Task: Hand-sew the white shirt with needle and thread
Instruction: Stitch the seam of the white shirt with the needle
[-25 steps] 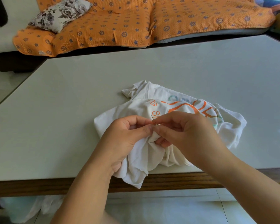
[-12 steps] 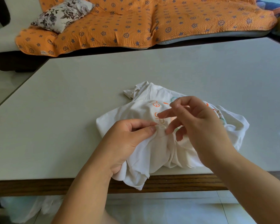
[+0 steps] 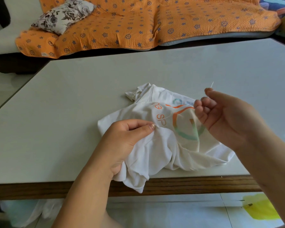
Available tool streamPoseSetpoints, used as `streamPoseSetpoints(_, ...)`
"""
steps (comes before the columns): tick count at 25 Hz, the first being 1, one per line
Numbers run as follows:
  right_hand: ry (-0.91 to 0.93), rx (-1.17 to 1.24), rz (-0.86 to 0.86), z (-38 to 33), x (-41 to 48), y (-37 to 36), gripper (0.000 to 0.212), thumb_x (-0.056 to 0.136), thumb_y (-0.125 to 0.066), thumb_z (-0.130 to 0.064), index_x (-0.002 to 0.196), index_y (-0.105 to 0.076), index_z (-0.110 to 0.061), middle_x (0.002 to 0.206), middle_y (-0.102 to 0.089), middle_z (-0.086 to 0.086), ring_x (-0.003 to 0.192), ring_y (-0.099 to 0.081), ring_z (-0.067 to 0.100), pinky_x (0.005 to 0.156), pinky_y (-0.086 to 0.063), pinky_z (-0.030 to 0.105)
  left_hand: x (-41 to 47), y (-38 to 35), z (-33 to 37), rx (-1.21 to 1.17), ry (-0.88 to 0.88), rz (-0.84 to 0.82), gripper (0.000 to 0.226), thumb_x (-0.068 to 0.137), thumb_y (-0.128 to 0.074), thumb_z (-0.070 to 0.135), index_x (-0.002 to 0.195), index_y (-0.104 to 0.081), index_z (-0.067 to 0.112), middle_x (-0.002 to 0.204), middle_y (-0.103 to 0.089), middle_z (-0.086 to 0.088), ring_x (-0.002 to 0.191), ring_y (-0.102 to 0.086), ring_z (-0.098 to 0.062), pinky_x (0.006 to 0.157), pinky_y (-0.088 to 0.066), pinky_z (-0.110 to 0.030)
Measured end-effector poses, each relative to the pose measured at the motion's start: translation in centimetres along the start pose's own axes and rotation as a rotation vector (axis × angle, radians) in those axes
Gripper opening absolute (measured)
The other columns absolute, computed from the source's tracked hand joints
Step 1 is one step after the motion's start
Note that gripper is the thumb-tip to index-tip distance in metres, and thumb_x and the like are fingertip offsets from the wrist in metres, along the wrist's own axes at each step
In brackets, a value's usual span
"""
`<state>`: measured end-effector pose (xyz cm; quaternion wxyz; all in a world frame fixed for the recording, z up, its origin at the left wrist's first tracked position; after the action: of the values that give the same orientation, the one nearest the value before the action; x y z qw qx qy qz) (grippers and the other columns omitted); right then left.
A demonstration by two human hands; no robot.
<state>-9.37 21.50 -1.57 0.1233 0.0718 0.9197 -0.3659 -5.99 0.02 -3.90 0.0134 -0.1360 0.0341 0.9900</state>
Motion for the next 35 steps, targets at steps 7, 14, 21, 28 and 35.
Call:
streamPoseSetpoints(7,0.229,0.064,0.167,-3.4,1.0,3.0,0.014,0.100,-0.045,-0.006,0.089,-0.053,-0.008,0.047,-0.051,0.001,0.052,-0.066,0.015,0.057,-0.055,0.022,0.0,-0.2,0.1,0.029,-0.020,-0.036,0.017,0.069,-0.076,0.032,0.083,-0.080,0.023,0.091,-0.078,0.003,0.095,-0.072,-0.011,0.088,-0.051,-0.028)
streamPoseSetpoints(14,0.426,-1.095,-0.284,2.7,-3.5,-4.6,0.013,0.096,-0.055,-0.021,0.084,-0.057,-0.025,0.078,-0.069,-0.012,0.075,-0.064,0.002,0.071,-0.049,0.017,-0.1,-0.3,0.6,0.043,-0.046,-0.053,0.026,0.064,-0.074,0.038,0.085,-0.080,0.024,0.092,-0.078,0.002,0.096,-0.071,-0.012,0.092,-0.052,-0.031)
streamPoseSetpoints(21,0.672,-1.359,-0.215,3.1,-4.3,-4.6,0.005,0.094,-0.059,-0.021,0.090,-0.062,-0.023,0.085,-0.060,-0.015,0.087,-0.052,0.003,0.074,-0.041,0.014,0.2,0.2,0.3,0.008,-0.026,-0.036,0.010,0.078,-0.073,0.026,0.085,-0.080,0.023,0.091,-0.078,-0.002,0.094,-0.072,-0.017,0.089,-0.052,-0.033)
streamPoseSetpoints(28,0.516,-1.154,-0.272,3.9,-5.9,-4.9,0.010,0.093,-0.058,-0.021,0.088,-0.062,-0.029,0.060,-0.063,-0.007,0.054,-0.060,0.009,0.055,-0.049,0.024,0.2,0.4,0.6,-0.003,-0.074,0.004,0.008,0.082,-0.073,0.021,0.087,-0.079,0.020,0.092,-0.077,-0.001,0.097,-0.071,-0.018,0.097,-0.051,-0.037)
streamPoseSetpoints(35,0.296,-1.061,-0.194,4.5,-5.2,-3.8,0.014,0.091,-0.061,-0.015,0.093,-0.072,-0.023,0.052,-0.062,0.001,0.040,-0.053,0.001,0.047,-0.043,0.009,0.0,0.2,0.9,-0.027,-0.086,0.004,0.006,0.082,-0.072,0.019,0.082,-0.078,0.021,0.087,-0.077,-0.003,0.086,-0.072,-0.013,0.084,-0.054,-0.031)
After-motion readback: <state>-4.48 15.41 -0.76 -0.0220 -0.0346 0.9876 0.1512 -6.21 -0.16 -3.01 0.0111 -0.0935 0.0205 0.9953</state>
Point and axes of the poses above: each hand's wrist, its own x-axis towards the middle knuckle, its own y-axis out of the back of the hand, z = x × y, the point moved 9 cm from there along x, towards the middle knuckle
